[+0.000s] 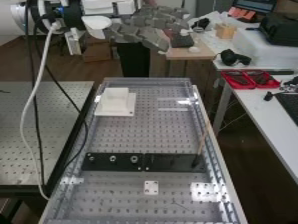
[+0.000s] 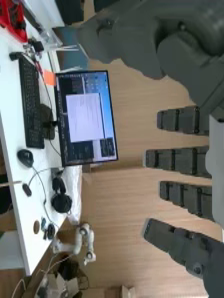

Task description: Grab the paper clip and place it in the clear container

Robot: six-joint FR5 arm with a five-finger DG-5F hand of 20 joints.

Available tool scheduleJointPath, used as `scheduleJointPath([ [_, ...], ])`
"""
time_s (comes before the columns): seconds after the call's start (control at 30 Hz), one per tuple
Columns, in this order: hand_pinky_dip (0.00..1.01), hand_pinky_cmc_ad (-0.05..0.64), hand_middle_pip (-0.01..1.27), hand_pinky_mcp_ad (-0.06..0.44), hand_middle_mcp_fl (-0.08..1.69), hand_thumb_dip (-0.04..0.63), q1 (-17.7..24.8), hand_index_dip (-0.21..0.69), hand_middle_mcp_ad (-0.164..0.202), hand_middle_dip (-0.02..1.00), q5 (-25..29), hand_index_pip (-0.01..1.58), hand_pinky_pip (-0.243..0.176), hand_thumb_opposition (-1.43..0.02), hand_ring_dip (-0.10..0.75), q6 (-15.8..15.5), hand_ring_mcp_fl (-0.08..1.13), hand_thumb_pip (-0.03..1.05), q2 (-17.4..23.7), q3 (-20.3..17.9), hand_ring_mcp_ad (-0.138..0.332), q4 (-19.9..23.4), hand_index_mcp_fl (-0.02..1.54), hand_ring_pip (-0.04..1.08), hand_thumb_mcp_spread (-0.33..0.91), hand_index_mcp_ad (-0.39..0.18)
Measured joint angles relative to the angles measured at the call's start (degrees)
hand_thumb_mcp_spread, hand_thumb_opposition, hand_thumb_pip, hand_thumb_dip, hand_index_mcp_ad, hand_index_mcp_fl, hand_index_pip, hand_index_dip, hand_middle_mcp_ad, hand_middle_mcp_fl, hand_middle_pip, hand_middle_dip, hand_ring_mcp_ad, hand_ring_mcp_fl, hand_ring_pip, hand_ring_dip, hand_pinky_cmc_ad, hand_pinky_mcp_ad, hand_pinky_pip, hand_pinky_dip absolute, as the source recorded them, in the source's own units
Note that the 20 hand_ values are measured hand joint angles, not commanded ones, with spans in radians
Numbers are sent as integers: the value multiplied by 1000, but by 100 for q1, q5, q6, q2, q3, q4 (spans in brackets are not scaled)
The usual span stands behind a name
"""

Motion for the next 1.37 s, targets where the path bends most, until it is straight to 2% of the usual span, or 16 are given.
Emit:
scheduleJointPath([
  [1.0, 468, 379, 122, 298, 150, 143, -67, -68, 40, 347, -47, 101, -96, -712, 183, -67, 0, 534, -18, 22, 113, 63, 157, 96, 218, -162],
  [1.1, 468, 379, 122, 314, 147, 143, -63, -70, 40, 347, -45, 101, -96, -712, 183, -68, 0, 534, -20, 24, 113, 64, 157, 96, 218, -164],
  [1.37, 468, 380, 122, 312, 150, 143, -46, -66, 40, 347, -27, 101, -96, -712, 183, -78, 0, 534, -20, 24, 113, 56, 157, 96, 215, -162],
])
